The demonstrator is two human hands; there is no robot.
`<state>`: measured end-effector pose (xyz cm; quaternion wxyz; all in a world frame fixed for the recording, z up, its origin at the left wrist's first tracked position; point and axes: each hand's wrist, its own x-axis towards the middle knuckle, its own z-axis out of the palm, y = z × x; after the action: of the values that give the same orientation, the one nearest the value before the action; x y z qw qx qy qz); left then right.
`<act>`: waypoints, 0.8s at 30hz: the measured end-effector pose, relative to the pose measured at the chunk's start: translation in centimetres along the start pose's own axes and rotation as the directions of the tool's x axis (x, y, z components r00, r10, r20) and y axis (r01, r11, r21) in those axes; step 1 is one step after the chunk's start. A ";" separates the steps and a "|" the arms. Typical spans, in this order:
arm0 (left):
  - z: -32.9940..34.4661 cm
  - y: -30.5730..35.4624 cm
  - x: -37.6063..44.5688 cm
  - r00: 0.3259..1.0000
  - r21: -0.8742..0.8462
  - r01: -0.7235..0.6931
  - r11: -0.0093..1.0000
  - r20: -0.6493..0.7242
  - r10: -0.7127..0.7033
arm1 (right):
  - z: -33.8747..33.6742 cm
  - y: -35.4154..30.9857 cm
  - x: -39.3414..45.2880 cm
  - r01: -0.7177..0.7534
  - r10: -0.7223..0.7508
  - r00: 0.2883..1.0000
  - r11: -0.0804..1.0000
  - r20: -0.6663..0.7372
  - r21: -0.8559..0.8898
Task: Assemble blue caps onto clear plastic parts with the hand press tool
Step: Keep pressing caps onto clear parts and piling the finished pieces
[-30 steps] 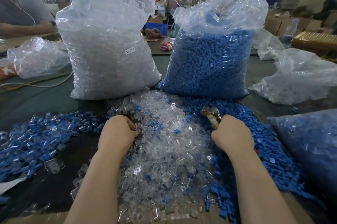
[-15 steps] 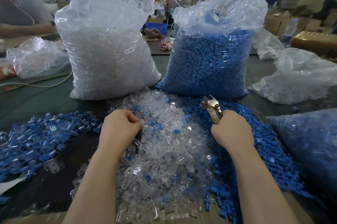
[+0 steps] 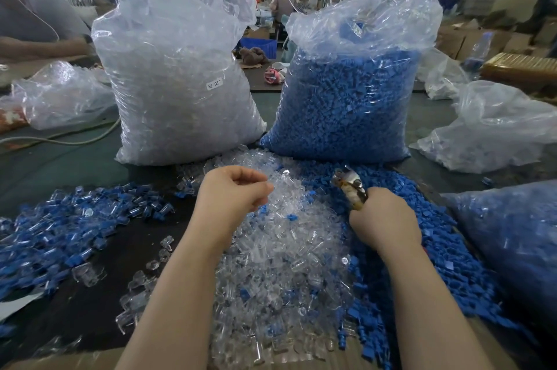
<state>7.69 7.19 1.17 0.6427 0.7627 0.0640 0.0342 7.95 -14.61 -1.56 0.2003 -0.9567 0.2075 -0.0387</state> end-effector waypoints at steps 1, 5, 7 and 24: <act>0.2 0.1 -0.1 1.000 -0.040 0.006 0.999 0.013 -0.006 | -0.1 0.0 0.1 0.026 -0.025 0.999 0.999 -0.027 0.031; 1.0 0.5 -0.6 0.998 -0.156 0.025 0.987 0.064 -0.015 | -0.3 -0.5 0.1 0.167 -0.150 0.986 0.924 -0.076 0.345; 1.4 0.7 -0.8 0.996 -0.191 0.036 0.981 0.086 -0.020 | -0.3 -1.0 -0.1 0.215 -0.199 0.976 0.832 -0.087 0.512; 3.1 1.2 -1.5 0.990 -0.358 0.100 0.929 0.133 -0.056 | -0.4 -3.9 -2.4 0.446 -0.441 0.865 0.458 -0.239 0.769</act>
<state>6.72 3.79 1.82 0.7761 0.6282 0.0480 -0.0260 7.21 -10.58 0.41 0.5923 -0.7801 -0.0881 -0.1814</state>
